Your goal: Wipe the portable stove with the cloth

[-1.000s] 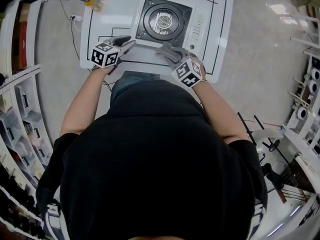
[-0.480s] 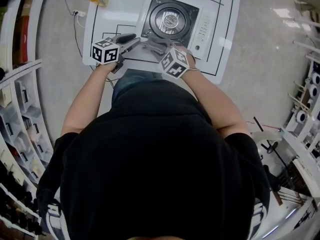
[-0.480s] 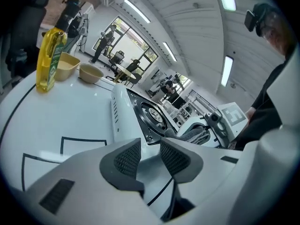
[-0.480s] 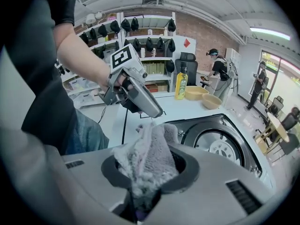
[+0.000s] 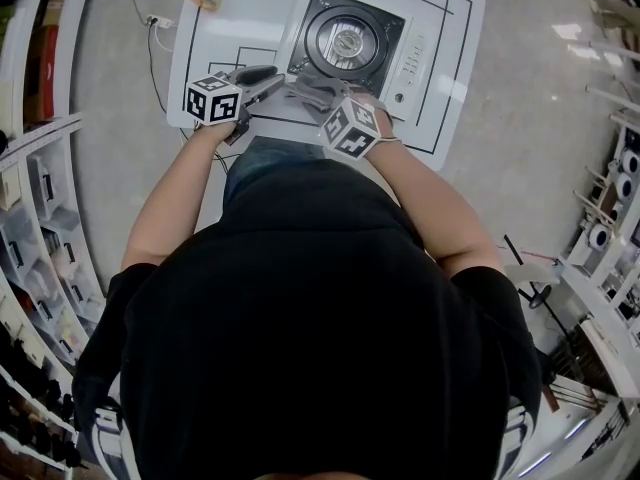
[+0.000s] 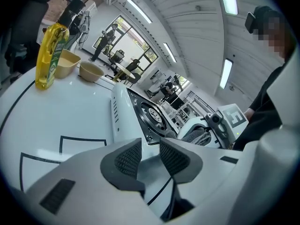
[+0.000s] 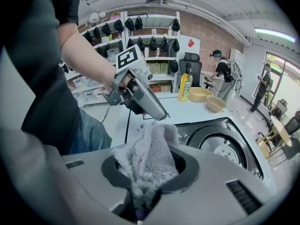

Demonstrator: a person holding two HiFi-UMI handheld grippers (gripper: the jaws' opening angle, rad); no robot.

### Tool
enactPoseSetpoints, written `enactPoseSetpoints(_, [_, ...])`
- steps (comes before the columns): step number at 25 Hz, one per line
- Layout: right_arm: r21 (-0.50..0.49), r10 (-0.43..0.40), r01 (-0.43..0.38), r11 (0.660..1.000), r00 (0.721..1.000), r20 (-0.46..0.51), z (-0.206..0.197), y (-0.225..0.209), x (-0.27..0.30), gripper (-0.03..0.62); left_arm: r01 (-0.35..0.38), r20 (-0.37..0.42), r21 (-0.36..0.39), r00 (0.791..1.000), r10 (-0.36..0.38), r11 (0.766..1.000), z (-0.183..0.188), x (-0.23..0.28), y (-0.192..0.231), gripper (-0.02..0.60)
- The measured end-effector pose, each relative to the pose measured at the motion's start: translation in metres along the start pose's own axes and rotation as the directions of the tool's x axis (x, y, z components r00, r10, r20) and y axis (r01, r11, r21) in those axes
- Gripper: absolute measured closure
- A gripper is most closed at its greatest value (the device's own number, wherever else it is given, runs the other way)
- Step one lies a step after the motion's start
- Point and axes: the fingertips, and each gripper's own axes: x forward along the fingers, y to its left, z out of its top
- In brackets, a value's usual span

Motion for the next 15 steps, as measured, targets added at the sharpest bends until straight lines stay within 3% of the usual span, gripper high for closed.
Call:
enactPoseSetpoints(8, [0.01, 0.025, -0.026, 1.0, 0.999, 0.023, 0.003, 0.004, -0.015, 0.48, 0.006, -0.011, 0.015, 1.0, -0.005, 1.0, -0.001, 0.001, 0.0, 0.445])
enactPoseSetpoints(15, [0.041, -0.005, 0.003, 0.999, 0.998, 0.061, 0.013, -0.033, -0.03, 0.48, 0.001, -0.016, 0.034, 1.0, -0.001, 0.999, -0.002, 0.0, 0.001, 0.451])
